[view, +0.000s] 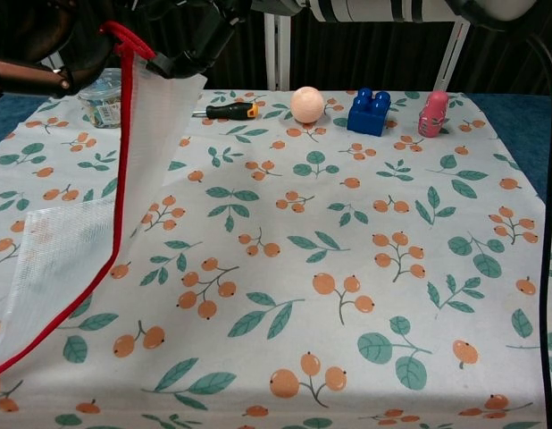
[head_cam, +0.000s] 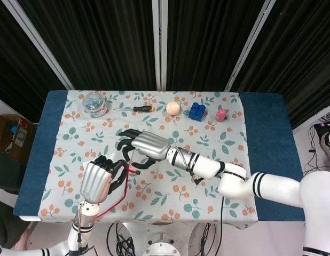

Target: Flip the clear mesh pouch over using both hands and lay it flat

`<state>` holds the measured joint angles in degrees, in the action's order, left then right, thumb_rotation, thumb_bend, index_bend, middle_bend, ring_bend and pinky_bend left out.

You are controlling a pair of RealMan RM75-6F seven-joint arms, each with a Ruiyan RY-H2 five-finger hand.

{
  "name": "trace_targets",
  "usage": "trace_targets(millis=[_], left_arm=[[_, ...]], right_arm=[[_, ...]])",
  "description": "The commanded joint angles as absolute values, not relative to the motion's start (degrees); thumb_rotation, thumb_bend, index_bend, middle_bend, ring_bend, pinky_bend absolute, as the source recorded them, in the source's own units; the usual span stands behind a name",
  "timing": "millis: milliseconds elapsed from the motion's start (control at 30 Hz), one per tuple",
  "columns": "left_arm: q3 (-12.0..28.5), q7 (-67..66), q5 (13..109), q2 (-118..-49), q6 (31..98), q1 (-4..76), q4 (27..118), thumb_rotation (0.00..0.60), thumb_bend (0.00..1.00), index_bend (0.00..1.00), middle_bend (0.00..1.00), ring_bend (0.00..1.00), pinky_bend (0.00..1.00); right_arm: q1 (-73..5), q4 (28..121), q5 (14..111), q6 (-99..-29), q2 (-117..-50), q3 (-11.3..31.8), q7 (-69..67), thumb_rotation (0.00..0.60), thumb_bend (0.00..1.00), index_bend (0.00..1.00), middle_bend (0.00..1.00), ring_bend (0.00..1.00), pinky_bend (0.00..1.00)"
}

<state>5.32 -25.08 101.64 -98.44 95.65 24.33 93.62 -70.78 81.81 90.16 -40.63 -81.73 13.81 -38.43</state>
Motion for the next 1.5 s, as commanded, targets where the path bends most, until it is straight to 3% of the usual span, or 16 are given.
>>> trace_targets(millis=[33, 133, 300, 767, 1500], left_arm=[[5.6, -24.49, 101.43, -98.67, 95.86, 23.82, 93.07, 0.6, 0.47, 0.76, 0.88, 0.82, 0.71], [5.79, -23.72, 100.85, -98.81, 95.79, 23.26, 92.53, 0.6, 0.47, 0.76, 0.87, 0.82, 0.71], [6.03, -22.03, 99.56, -98.96, 95.42, 22.36, 91.53, 0.6, 0.47, 0.76, 0.87, 0.81, 0.71], [5.93, -18.92, 96.0, -99.14, 91.83, 21.28, 88.31, 0.6, 0.47, 0.76, 0.86, 0.81, 0.71], [7.34, -14.95, 79.96, -100.05, 76.72, 21.12, 74.51, 0.6, 0.48, 0.76, 0.86, 0.8, 0.71]], right_arm=[[-70.9, 81.26, 88.86, -40.95, -82.4, 14.18, -39.29, 0.6, 0.4, 0.75, 0.33, 0.08, 0.07], [-70.96, 80.65, 87.78, -41.27, -82.68, 14.61, -39.62, 0.6, 0.45, 0.84, 0.37, 0.1, 0.08], [-70.58, 80.36, 86.47, -42.26, -82.74, 15.03, -39.32, 0.6, 0.47, 0.89, 0.4, 0.12, 0.08], [-67.93, 81.3, 85.27, -46.35, -81.29, 15.29, -39.45, 0.6, 0.48, 0.91, 0.42, 0.13, 0.09], [-62.39, 83.34, 88.39, -53.03, -76.63, 12.73, -43.79, 0.6, 0.48, 0.92, 0.43, 0.15, 0.09]])
